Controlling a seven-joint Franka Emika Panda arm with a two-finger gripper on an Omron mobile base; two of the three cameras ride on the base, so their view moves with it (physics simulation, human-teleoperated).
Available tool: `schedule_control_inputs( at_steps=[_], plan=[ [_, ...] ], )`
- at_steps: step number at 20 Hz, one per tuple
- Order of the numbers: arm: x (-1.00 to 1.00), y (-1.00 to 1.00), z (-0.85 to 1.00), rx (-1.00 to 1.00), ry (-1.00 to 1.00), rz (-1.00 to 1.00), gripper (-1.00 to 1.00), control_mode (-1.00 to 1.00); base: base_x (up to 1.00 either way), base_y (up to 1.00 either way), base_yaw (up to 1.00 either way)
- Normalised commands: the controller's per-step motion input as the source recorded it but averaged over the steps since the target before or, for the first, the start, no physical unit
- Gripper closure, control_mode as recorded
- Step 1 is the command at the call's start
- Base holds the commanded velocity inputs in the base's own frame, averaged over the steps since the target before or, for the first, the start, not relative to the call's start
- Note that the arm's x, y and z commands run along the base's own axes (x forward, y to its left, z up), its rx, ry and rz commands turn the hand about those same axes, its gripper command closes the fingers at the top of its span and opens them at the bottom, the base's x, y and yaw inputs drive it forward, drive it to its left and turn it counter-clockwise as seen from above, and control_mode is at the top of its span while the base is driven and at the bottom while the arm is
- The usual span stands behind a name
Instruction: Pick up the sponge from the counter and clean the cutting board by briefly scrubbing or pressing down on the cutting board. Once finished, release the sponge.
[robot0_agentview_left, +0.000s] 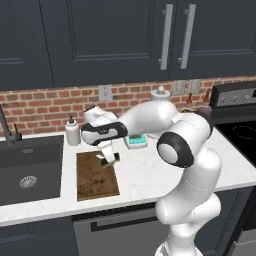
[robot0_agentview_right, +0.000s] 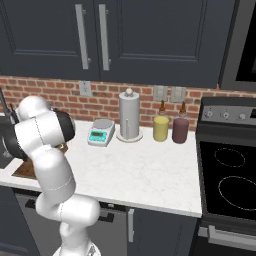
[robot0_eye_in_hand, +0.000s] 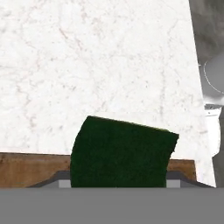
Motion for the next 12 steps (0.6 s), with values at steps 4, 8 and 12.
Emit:
schedule_control_inputs(
  at_steps=[4, 8, 12],
  plan=[
    [0.25, 0.44, -0.01, -0.08, -0.15, -0.2, 1.0, -1.0, 0.0, 0.0, 0.0],
    [0.13, 0.36, -0.04, -0.04, -0.21, -0.14, 1.0, -1.0, 0.0, 0.0, 0.0],
    [0.0, 0.41, -0.17, 0.0, -0.28, -0.11, 1.0, -1.0, 0.0, 0.0, 0.0]
  ],
)
